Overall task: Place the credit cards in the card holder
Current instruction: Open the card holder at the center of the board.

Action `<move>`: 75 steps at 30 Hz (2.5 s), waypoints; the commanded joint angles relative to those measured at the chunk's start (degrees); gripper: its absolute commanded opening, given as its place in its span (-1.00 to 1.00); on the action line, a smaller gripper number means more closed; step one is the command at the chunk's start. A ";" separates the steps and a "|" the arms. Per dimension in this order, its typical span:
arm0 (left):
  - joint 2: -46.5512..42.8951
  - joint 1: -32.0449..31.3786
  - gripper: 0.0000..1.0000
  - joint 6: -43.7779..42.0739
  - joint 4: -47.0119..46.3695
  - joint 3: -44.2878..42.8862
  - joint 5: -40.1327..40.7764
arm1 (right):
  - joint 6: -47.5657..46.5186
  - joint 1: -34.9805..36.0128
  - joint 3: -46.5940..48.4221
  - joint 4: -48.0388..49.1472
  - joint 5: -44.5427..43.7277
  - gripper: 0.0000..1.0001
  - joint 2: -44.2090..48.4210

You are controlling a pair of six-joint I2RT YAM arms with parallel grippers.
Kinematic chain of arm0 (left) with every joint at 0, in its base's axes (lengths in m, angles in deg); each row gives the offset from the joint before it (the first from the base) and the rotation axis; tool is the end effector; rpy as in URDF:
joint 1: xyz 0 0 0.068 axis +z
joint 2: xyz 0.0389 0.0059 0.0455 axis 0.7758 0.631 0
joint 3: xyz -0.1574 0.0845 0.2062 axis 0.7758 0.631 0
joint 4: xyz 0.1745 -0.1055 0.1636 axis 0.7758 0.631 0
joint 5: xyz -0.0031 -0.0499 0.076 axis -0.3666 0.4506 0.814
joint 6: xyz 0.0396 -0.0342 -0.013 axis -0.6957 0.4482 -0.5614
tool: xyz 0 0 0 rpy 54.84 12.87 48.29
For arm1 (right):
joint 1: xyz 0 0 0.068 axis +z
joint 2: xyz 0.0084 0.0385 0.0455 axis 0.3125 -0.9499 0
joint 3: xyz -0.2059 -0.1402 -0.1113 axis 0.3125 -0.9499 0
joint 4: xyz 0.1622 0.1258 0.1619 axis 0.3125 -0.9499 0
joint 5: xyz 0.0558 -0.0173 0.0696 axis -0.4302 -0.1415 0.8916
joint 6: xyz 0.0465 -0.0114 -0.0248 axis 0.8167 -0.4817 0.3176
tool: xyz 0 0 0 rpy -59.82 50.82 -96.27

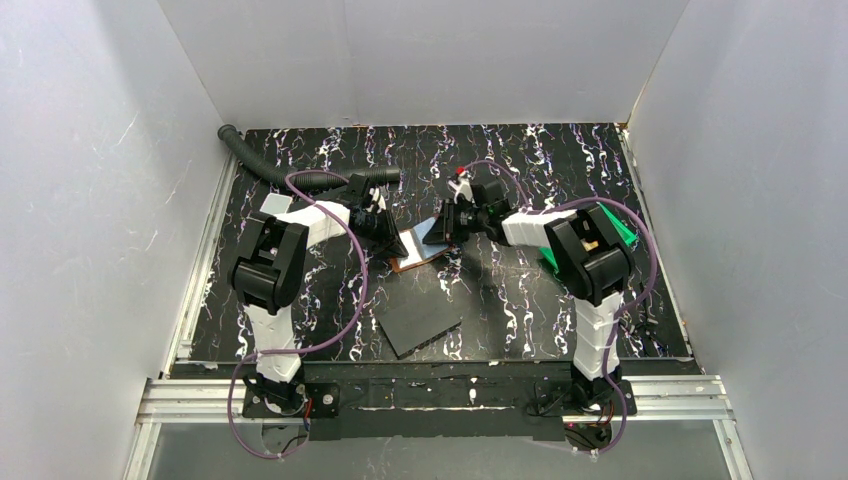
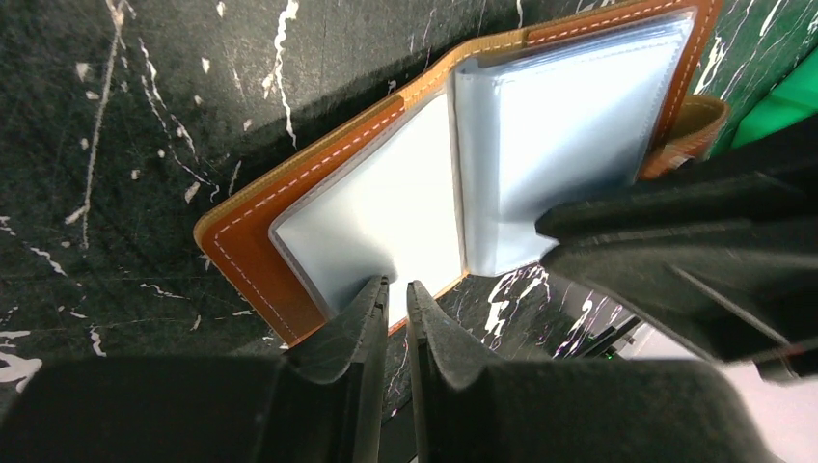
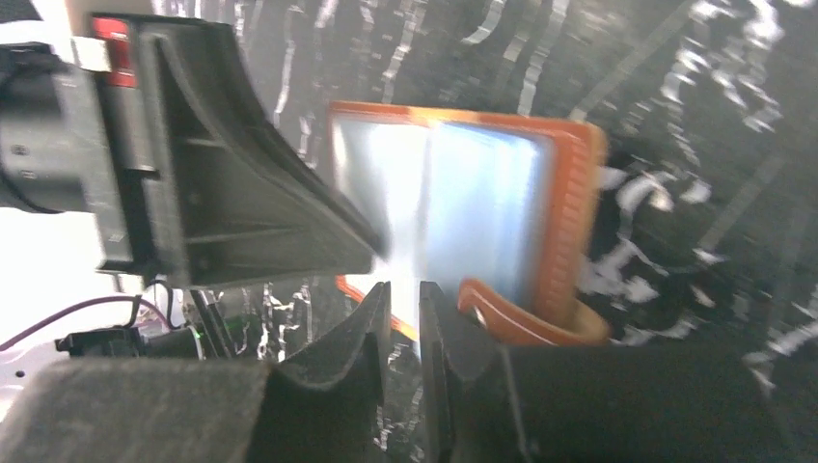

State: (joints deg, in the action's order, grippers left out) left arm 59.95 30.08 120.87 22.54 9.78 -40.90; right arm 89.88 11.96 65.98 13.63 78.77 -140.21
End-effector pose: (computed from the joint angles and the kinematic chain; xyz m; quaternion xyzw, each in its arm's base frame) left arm 0.3628 -0.1545 0.1474 -0.0605 0.9339 -0.3224 0.1423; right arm 0.3596 0.2318 0.1526 -0.1010 0.8494 0.4560 0.2457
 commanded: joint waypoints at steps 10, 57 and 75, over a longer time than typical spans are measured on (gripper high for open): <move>-0.83 0.14 -0.69 -2.93 4.23 0.19 3.51 | -0.64 -6.18 -9.84 5.84 -1.22 -0.50 -4.30; -2.50 0.14 -0.27 -3.27 2.26 -2.13 -4.60 | -1.00 -4.44 -4.56 -1.74 1.68 -0.03 5.36; -2.90 0.12 -0.25 -2.40 1.15 -1.34 -5.15 | 5.10 -2.84 -5.43 5.69 4.20 0.03 3.18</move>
State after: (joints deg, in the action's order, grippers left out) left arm 59.23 30.08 118.42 23.79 7.48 -44.99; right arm 91.56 7.92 60.82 13.15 80.58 -135.97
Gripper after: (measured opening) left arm 0.365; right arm 0.513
